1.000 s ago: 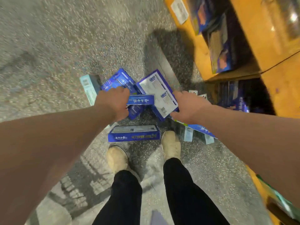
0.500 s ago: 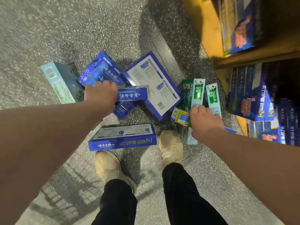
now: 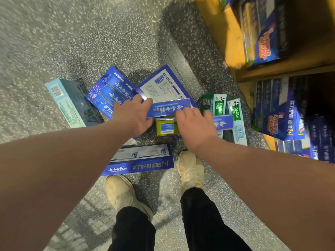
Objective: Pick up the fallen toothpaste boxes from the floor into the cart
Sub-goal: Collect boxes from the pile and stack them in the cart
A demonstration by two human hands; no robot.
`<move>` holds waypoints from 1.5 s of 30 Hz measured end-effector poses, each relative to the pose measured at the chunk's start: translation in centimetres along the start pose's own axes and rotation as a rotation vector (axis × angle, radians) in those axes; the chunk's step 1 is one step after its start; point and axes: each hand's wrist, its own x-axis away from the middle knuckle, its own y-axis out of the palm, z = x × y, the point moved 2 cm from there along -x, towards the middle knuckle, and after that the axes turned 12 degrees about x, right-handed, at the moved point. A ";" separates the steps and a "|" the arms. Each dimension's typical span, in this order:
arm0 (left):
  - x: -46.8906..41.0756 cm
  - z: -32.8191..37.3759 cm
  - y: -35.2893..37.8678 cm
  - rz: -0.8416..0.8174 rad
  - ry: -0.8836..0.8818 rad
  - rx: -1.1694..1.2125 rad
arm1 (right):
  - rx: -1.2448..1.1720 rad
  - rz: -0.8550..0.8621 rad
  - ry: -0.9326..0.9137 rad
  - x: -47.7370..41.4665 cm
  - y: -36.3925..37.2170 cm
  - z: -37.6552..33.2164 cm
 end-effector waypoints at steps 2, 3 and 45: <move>-0.4 -0.1 -0.2 0.009 0.015 0.017 | -0.012 0.033 -0.009 -1.1 -0.6 -0.5; -0.7 -0.3 -0.3 0.008 0.011 0.027 | -0.019 0.036 -0.012 -1.6 -0.7 -0.7; 9.5 -0.9 -3.9 0.290 0.153 -0.060 | 0.184 0.162 -0.191 -0.2 -8.8 -1.5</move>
